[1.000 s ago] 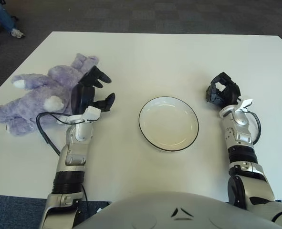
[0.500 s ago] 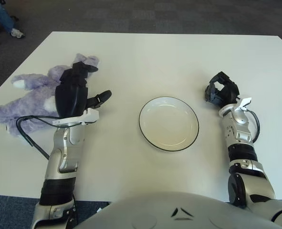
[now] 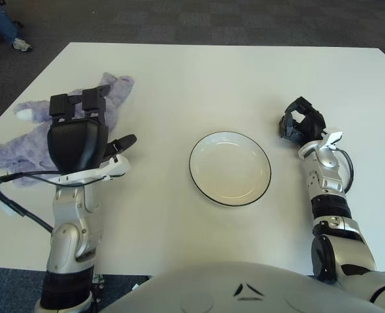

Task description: Put the doll into the plate.

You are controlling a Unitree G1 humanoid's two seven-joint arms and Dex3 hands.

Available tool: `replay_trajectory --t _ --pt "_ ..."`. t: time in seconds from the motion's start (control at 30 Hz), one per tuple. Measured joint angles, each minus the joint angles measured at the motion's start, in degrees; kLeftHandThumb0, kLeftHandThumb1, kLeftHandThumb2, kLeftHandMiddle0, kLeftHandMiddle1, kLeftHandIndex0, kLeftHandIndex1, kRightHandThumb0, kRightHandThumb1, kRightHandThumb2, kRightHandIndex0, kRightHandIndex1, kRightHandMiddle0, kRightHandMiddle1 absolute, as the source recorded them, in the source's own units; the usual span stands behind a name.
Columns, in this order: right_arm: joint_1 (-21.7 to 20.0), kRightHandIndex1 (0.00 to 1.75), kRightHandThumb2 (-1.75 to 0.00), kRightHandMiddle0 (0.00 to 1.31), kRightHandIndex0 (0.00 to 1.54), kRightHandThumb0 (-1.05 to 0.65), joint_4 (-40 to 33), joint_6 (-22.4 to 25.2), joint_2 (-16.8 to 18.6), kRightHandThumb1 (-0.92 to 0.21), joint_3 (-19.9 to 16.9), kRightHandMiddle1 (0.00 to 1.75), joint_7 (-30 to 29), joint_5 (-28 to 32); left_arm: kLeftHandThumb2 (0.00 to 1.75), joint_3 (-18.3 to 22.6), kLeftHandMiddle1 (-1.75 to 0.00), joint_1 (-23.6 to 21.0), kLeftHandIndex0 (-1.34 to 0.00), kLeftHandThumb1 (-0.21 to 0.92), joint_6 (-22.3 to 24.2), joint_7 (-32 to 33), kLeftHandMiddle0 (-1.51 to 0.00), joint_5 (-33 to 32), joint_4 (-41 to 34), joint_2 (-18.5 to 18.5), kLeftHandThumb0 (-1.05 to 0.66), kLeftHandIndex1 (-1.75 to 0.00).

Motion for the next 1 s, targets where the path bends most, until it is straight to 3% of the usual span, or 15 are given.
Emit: replay_trajectory --t 0.23,0.43,0.6,1.0 --pt "0.0 1.75 -1.28 0.59 1.17 -0.47 0.0 0.5 -0.1 -0.35 0.0 1.75 -0.2 0.0 0.86 0.7 -0.85 0.3 0.00 0.37 1.8 -5.8 0.00 3.3 -5.4 -0.1 -0.58 -0.63" --pt "-0.3 1.75 -1.28 0.59 1.18 -0.47 0.1 0.8 -0.3 -0.34 0.0 1.75 -0.2 0.0 0.87 3.9 -0.84 0.3 0.00 0.39 2.5 -12.2 0.00 7.2 -8.3 1.3 -0.59 -0.62" --pt "-0.6 1.75 -1.28 0.59 1.19 -0.47 0.4 1.1 -0.7 -0.34 0.0 1.75 -0.4 0.0 0.80 7.5 -0.65 0.2 0.00 0.49 2.8 -16.5 -0.03 10.6 -9.5 3.0 -0.65 -0.53" --pt "-0.7 1.75 -1.29 0.59 1.19 -0.47 0.9 1.4 -1.2 -0.34 0.0 1.75 -1.0 -0.1 0.77 9.2 -0.59 0.1 0.00 0.51 2.2 -19.3 -0.04 12.1 -9.9 3.3 -0.66 -0.50"
